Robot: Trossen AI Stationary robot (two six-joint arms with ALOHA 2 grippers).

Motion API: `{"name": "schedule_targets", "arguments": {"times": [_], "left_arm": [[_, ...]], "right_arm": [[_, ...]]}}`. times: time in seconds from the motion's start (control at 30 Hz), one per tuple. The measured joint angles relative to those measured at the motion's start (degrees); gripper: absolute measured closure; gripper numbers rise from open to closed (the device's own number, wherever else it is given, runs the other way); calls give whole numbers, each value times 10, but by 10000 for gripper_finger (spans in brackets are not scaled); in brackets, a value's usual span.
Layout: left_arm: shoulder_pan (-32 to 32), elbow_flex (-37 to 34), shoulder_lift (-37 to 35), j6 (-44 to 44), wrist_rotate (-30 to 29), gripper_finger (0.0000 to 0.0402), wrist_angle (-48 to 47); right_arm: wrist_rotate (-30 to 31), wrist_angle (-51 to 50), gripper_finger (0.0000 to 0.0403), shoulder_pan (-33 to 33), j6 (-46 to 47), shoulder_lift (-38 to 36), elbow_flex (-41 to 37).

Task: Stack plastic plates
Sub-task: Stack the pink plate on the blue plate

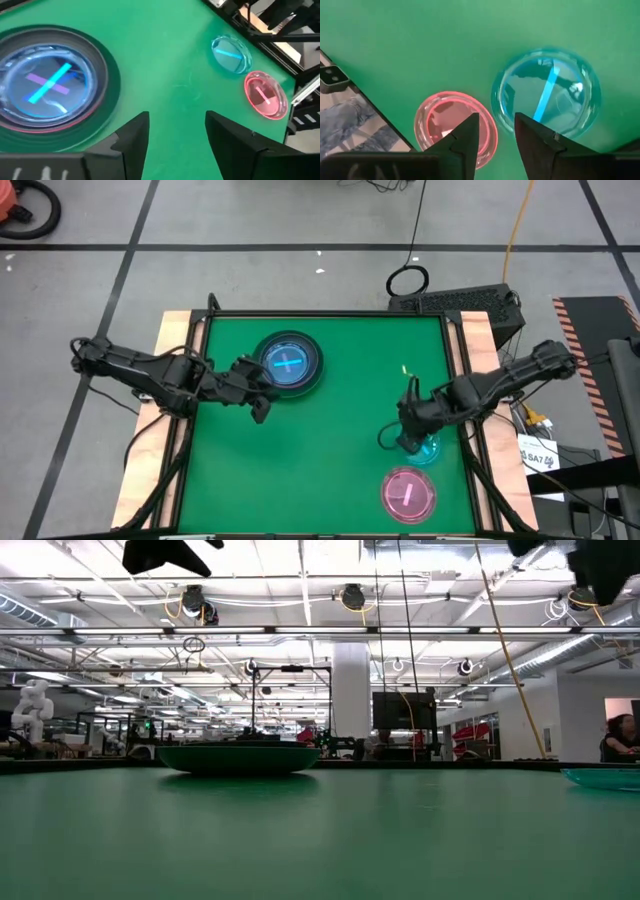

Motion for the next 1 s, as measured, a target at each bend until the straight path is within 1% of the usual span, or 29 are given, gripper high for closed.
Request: {"name": "schedule_targets", "arguments": {"times": [0.1, 0.23, 0.33, 0.47, 0.6, 0.83, 1.0], "left_arm": [[-5, -1, 4, -3, 0, 199, 7], [-8, 0, 8, -3, -4, 199, 13], [-11, 0, 14, -3, -4, 199, 14], [-14, 0, 20, -1, -5, 199, 9], [-16, -1, 30, 2, -4, 199, 7], [-25, 0, 40, 3, -4, 199, 12], [-35, 0, 40, 3, -4, 199, 10]], "right_arm": [[3, 8, 268, 34, 45, 0, -12], [3, 9, 233, 78, 89, 0, -32], [19, 14, 207, 108, 124, 0, -49], [31, 51, 186, 145, 172, 0, -77], [31, 97, 182, 176, 220, 0, -108], [29, 118, 187, 230, 282, 0, -146], [29, 181, 185, 271, 332, 0, -185]]}}
